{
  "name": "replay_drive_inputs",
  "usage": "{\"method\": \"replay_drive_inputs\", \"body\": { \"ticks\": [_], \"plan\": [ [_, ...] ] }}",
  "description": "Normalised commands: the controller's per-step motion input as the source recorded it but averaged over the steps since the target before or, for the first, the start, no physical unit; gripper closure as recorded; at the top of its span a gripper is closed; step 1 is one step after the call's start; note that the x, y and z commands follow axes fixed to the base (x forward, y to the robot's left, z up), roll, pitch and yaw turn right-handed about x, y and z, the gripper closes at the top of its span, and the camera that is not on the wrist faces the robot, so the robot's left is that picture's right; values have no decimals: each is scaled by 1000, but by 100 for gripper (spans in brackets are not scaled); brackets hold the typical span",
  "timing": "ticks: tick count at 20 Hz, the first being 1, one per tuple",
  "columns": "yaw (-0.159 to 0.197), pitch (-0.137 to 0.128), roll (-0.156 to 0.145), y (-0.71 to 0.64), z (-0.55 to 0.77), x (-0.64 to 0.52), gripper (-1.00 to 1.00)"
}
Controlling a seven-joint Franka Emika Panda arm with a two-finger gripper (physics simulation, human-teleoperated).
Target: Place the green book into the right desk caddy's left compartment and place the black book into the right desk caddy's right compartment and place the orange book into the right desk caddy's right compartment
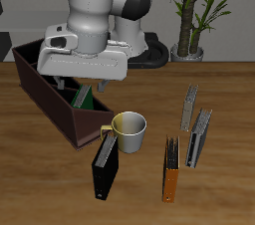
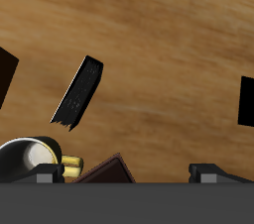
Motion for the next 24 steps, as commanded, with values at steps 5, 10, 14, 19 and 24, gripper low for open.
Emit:
{"method": "replay_drive_inputs", "body": {
  "ticks": [5, 10, 14, 19, 24],
  "plan": [
    [-24, 8, -4, 92, -82, 261, -100],
    [3, 10, 20, 188, -130, 87, -100],
    [11, 13, 56, 363, -159, 255, -100],
    [-30, -12, 41, 255, -106, 188, -100],
    [-18, -21, 16, 97, -90, 76, -100]
  ]
}}
